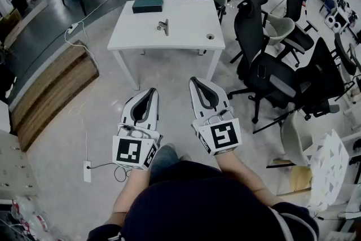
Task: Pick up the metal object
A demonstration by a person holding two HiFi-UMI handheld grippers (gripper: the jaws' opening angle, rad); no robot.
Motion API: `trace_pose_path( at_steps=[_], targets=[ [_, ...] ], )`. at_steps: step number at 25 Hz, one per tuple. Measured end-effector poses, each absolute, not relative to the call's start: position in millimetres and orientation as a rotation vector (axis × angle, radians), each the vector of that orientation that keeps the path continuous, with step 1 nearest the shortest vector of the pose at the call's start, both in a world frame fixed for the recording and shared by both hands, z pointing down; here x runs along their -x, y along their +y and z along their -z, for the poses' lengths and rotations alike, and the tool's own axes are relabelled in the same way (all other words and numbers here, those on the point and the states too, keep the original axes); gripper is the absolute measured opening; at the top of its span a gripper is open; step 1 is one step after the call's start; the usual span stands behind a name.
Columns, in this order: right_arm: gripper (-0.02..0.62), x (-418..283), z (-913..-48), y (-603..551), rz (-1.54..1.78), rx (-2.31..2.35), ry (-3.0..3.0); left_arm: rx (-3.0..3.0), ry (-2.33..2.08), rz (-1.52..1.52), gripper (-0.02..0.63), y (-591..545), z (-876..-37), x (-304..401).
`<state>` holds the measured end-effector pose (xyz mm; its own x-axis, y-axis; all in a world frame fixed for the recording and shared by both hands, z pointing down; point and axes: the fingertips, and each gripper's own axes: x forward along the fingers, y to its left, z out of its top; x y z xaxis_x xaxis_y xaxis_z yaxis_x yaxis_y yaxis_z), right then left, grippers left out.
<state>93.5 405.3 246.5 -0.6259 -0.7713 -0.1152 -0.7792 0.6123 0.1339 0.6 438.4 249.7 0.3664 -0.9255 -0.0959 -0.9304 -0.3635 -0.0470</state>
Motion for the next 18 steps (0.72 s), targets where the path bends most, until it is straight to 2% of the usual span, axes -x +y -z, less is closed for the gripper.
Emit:
trace_pose_path(
  at_steps=[12, 14, 16, 18],
  targets=[
    [0.028, -90.6, -257.2, 350.0, -0.239, 1.354, 2.77, 2.64, 1.653, -0.217, 0.031, 380.5, -259.9, 5.0],
    [0.028, -84.1, -263.7, 327.4, -0.232, 1.364, 2.782, 2.663, 1.643, -0.218, 0.058, 357.2, -266.4, 10.7],
    [0.028, -76.7, -268.8, 301.4, -0.221, 1.374, 2.792, 2.699, 1.638, -0.208, 0.123, 329.1, -274.7, 16.8],
    [0.028, -67.6, -273.0, 271.8, -0.216, 1.387, 2.801, 2.712, 1.641, -0.192, 0.144, 298.4, -280.5, 26.6]
  ],
)
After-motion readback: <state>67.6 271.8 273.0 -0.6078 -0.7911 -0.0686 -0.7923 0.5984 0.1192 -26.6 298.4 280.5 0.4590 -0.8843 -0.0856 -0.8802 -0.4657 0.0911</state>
